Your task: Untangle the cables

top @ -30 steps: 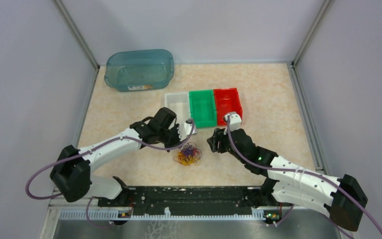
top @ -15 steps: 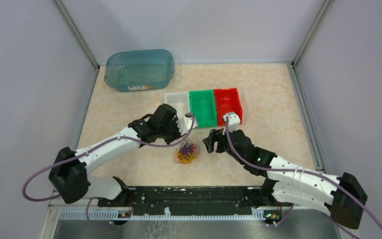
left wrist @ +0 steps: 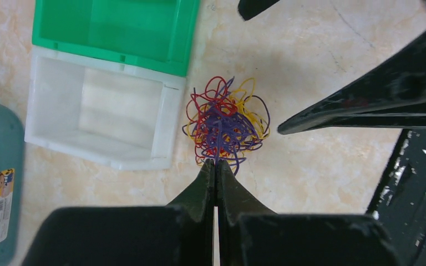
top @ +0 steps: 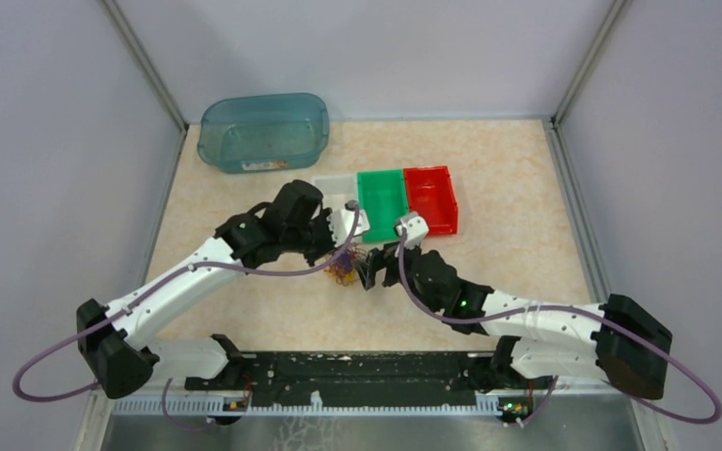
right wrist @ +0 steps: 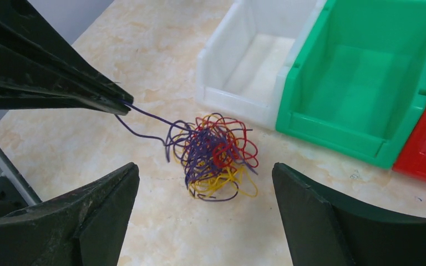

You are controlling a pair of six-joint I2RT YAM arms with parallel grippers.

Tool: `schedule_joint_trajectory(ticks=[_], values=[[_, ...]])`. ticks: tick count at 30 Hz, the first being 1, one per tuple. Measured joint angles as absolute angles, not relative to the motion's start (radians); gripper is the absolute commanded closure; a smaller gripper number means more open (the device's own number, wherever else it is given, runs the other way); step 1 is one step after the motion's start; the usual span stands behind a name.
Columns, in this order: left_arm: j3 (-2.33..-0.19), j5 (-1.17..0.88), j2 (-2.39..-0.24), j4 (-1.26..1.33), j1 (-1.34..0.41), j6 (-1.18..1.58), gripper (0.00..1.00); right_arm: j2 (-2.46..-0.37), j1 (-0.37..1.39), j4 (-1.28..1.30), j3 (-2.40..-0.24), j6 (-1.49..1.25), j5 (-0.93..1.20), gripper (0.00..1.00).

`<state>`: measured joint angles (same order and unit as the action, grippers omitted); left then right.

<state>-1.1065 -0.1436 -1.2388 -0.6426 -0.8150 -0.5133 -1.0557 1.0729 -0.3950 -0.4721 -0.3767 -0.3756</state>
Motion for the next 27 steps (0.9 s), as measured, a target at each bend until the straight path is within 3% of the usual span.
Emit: schedule_joint_trajectory(ticks=[20,27], values=[[-1.308,-0.390,-1.196,-0.851,-0.817,-0.498,1.00,-1.202,1.102,-0.596,-0.501,-0.367,-0.428,0.12],[-1.421,-0.491,-1.188,-0.889,-0.817,-0.516,1.00,-1.318,1.125,-0.672,-0.525,-0.408,-0.514,0.22]])
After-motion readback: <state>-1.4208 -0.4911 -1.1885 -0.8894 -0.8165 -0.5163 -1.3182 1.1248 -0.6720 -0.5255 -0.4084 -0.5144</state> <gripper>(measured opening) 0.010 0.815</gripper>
